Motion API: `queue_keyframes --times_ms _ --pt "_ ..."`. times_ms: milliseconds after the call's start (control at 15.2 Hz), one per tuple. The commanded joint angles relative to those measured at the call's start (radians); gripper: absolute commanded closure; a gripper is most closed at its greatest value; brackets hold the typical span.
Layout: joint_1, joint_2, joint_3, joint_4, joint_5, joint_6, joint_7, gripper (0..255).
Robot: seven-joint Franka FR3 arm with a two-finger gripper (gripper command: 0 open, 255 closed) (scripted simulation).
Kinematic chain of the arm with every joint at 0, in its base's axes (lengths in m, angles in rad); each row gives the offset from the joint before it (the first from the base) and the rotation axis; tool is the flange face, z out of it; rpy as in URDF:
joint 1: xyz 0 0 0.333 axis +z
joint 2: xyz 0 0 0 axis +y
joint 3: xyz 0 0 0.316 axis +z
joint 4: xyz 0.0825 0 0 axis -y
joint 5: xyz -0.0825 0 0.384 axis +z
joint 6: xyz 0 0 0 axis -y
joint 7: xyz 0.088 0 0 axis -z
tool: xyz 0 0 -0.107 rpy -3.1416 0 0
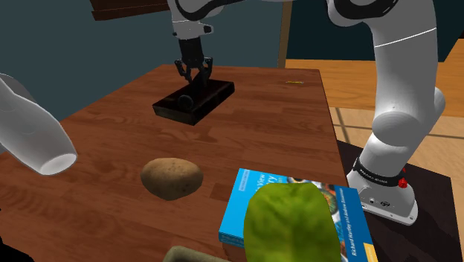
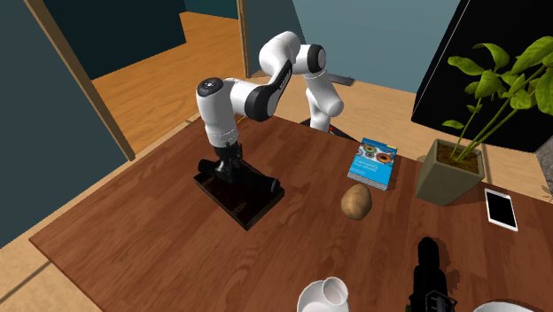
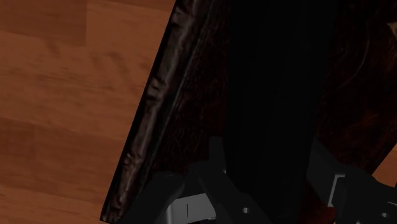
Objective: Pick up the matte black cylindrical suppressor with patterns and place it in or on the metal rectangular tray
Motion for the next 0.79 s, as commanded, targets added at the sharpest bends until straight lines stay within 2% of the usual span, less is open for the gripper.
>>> queue_keyframes --times_ms 0,462,528,726 --pt "-0.004 -0.002 0.000 -0.018 0.000 0.017 0.000 255" --pt "-0.004 -0.001 0.000 -0.017 0.000 0.017 0.000 255" --pt "-0.003 0.000 0.000 -0.014 0.000 0.015 0.000 0" --pt "-0.002 0.000 0.000 -0.012 0.000 0.013 0.000 0"
